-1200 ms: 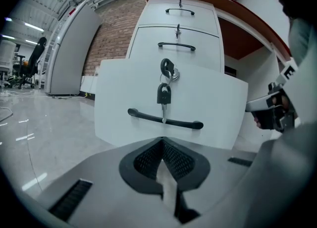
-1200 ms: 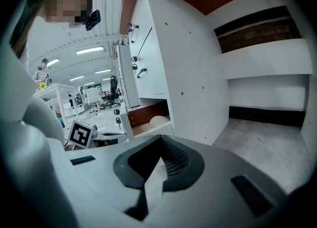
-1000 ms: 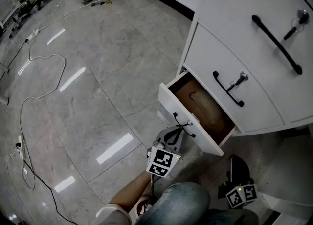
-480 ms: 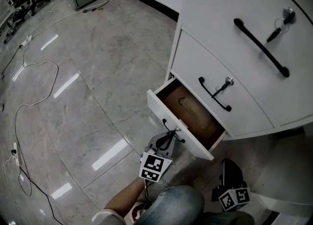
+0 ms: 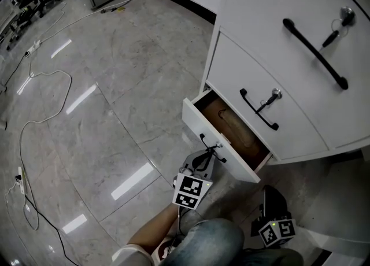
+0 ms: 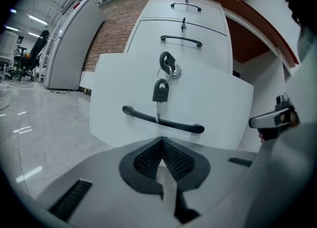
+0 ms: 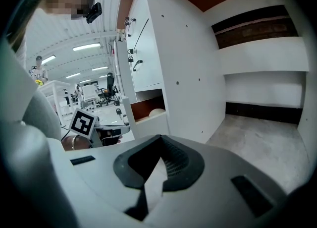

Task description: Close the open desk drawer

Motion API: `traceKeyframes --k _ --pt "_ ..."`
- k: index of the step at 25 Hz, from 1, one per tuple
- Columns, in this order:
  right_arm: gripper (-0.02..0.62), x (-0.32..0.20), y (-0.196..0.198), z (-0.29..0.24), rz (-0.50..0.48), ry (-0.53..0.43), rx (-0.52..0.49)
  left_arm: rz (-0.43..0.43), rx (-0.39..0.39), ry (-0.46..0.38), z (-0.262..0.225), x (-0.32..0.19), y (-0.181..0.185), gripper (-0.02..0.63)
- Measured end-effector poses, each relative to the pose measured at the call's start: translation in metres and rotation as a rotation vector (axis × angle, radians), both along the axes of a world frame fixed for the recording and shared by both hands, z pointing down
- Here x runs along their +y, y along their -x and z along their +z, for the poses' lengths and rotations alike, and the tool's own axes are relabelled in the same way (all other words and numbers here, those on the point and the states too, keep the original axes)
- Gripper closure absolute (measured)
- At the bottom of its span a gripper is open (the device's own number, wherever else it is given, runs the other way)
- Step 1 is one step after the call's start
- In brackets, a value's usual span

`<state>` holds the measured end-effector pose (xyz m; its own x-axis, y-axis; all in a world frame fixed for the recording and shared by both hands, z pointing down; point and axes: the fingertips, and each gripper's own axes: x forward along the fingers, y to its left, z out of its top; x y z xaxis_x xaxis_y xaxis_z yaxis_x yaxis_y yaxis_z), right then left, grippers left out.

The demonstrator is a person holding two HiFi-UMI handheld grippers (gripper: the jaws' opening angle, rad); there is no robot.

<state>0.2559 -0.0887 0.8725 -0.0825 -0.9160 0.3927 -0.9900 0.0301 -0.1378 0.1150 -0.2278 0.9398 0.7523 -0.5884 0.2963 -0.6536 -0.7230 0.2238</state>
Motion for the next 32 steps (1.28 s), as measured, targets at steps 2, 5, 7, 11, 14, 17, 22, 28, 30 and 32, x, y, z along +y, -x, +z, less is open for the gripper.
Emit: traceKeyframes --k 2,5,7,11,14,17,22,28,30,32 --pt "0.597 0.002 0.000 -0.001 0.001 0.001 -0.001 -0.014 0.021 0.020 0.000 0.001 -0.001 0.598" --pt "0.597 0.004 -0.003 -0.003 0.011 -0.005 -0.003 -0.025 0.040 0.033 0.000 0.001 0.000 0.598" --pt "0.597 0.004 -0.007 -0.003 0.023 -0.008 -0.007 -0.015 0.040 0.034 0.000 -0.001 -0.002 0.598" --pt "0.597 0.006 -0.010 0.001 0.038 0.002 -0.020 -0.002 0.011 0.053 0.000 -0.006 -0.010 0.598" --pt "0.597 0.007 -0.007 0.002 0.033 0.004 -0.023 0.001 0.005 0.056 0.000 -0.004 -0.010 0.598" --pt "0.597 0.006 -0.008 0.001 0.029 0.000 -0.023 0.002 0.011 0.058 0.000 -0.006 -0.010 0.598" --pt "0.597 0.006 -0.011 0.003 0.033 0.002 -0.031 0.001 0.007 0.061 0.000 -0.009 -0.015 0.598" --pt "0.597 0.009 -0.014 0.002 0.035 0.003 -0.025 0.012 -0.013 0.043 0.000 -0.011 -0.019 0.598" --pt "0.597 0.010 -0.016 0.003 0.043 0.007 -0.029 0.013 -0.011 0.043 -0.001 -0.011 -0.020 0.598" --pt "0.597 0.010 -0.017 0.005 0.046 0.012 -0.033 0.013 -0.014 0.044 -0.001 -0.012 -0.019 0.598"
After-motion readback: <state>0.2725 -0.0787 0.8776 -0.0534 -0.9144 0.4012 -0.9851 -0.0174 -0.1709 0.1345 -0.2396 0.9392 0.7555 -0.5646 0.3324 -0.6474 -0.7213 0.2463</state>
